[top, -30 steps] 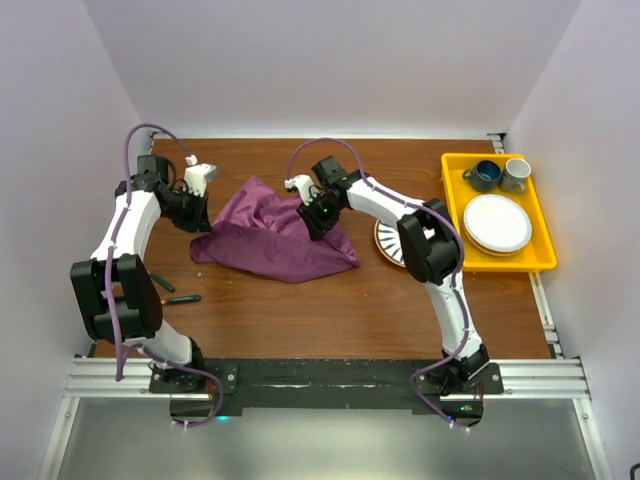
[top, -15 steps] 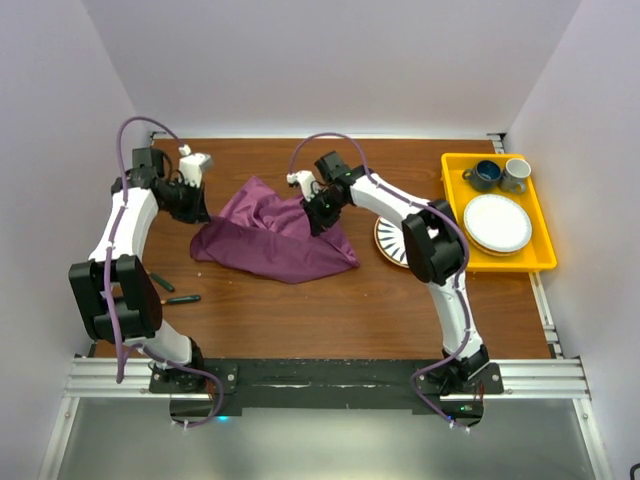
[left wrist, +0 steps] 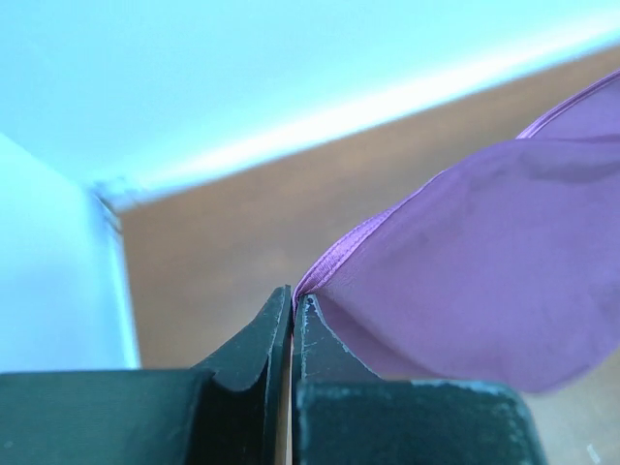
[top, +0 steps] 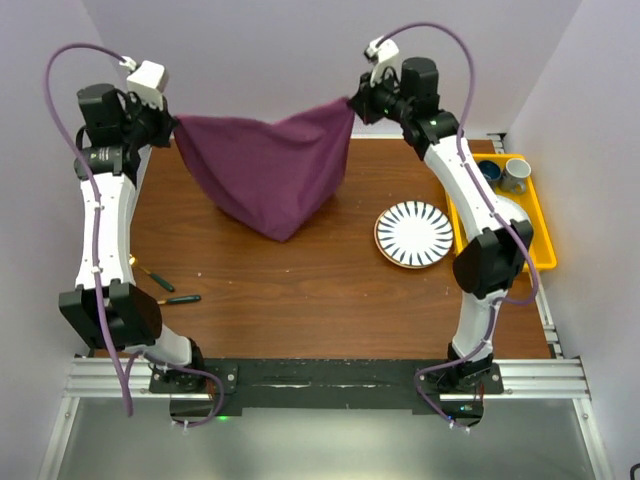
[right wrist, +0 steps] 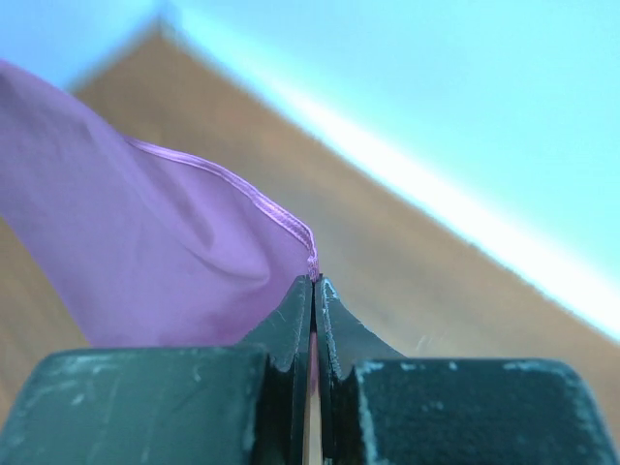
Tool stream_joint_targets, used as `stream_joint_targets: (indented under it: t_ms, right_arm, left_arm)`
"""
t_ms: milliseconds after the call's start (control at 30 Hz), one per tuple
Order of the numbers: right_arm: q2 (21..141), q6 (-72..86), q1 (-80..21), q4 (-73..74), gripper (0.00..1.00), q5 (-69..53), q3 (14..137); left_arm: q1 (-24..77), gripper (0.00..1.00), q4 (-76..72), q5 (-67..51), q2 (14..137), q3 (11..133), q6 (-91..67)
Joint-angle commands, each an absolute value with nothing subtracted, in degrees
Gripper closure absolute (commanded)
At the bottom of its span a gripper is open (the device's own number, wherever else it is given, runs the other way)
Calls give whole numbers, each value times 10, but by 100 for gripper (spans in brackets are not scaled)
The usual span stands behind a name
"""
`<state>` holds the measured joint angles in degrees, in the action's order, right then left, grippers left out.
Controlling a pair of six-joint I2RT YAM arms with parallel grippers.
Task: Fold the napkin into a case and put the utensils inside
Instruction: Flatten out the crumpled napkin at the center of the board.
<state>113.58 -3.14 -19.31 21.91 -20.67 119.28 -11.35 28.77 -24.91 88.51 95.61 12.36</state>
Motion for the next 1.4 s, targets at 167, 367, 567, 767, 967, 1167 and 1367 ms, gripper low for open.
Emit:
stream_joint_targets:
  t_ms: [167, 367, 567, 767, 967, 1167, 1367]
  right_arm:
    - [1024, 16, -207, -15, 100, -108, 1194]
    - [925, 10, -207, -63, 100, -120, 1096]
    - [808, 15, -208, -69, 100, -116, 1014]
    - [741, 39, -210, -18, 100, -116, 996]
    - [788, 72, -211, 75, 100, -91, 1032]
    - [887, 89, -211, 81, 100, -78, 1028]
    - [1008, 106, -211, 31, 100, -84, 999]
  left_arm:
    - [-118, 100, 83, -237, 768, 969, 108]
    - [-119, 100, 84, -212, 681, 932, 121]
    - [-118, 100, 61, -135, 565, 866, 127]
    - [-118, 100, 129, -137, 536, 896, 127]
    - [-119, 100, 225, -147, 582, 921, 120]
    - [-119, 100, 237, -118, 684, 895, 120]
    - [-119, 100, 114, -159, 786, 821, 102]
